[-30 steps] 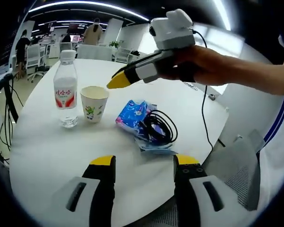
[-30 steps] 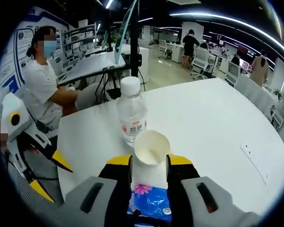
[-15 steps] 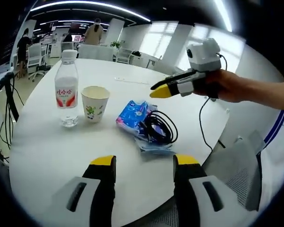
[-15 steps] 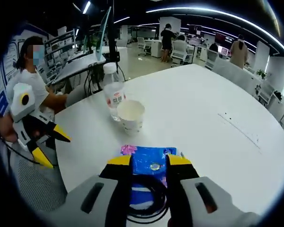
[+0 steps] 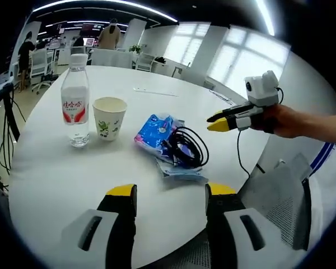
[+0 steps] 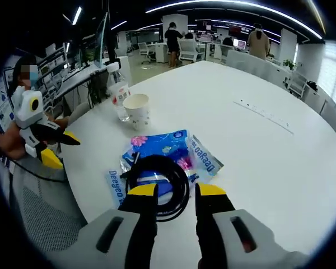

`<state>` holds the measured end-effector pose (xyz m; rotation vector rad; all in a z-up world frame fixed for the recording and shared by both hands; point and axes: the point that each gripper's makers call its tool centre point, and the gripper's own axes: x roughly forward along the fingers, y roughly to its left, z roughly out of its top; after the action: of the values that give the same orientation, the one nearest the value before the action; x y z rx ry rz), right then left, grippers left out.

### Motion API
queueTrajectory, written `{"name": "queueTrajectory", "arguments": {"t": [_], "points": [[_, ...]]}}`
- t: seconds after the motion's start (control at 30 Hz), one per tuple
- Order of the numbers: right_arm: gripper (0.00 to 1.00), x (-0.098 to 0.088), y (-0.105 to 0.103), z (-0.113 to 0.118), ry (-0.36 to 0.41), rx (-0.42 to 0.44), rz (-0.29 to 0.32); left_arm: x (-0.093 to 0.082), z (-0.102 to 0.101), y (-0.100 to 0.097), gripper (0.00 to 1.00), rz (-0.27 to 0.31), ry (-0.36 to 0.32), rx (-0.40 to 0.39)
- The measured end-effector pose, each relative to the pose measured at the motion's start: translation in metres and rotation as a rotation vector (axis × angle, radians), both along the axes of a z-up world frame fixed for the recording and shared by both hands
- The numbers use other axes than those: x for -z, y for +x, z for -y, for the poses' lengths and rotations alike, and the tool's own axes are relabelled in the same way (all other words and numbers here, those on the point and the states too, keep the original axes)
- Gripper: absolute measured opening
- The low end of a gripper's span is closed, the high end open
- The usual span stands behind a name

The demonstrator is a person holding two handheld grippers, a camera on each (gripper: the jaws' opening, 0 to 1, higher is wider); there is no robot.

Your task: Arrange the tabletop items into an orderly group along one side of the table until the central work area is clear of visible clutter.

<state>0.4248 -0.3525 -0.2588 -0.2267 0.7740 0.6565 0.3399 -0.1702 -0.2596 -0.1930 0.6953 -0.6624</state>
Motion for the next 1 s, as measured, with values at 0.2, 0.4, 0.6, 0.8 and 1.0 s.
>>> {"name": "queueTrajectory", "arguments": {"t": [0.2, 0.4, 0.6, 0.8, 1.0], "points": [[0.24, 0.005, -0.018, 0.009, 0.019, 0.051, -0.021, -0.001, -0.005, 0.003, 0.5, -0.004, -0.013, -0.035], [0.24, 0.011, -0.027, 0.015, 0.025, 0.074, -0.04, -0.001, -0.006, 0.003, 0.5, -0.002, -0.014, -0.04], [0.24, 0.017, -0.026, 0.016, 0.037, 0.084, -0.057, 0.0, -0.007, 0.003, 0.5, 0.0, -0.007, -0.045], [0.24, 0.021, -0.022, 0.011, 0.052, 0.085, -0.073, -0.001, -0.01, 0.004, 0.49, 0.011, -0.002, -0.061], [0.24, 0.025, -0.017, 0.0, 0.063, 0.072, -0.087, -0.002, -0.012, 0.004, 0.49, 0.016, 0.007, -0.069]]}}
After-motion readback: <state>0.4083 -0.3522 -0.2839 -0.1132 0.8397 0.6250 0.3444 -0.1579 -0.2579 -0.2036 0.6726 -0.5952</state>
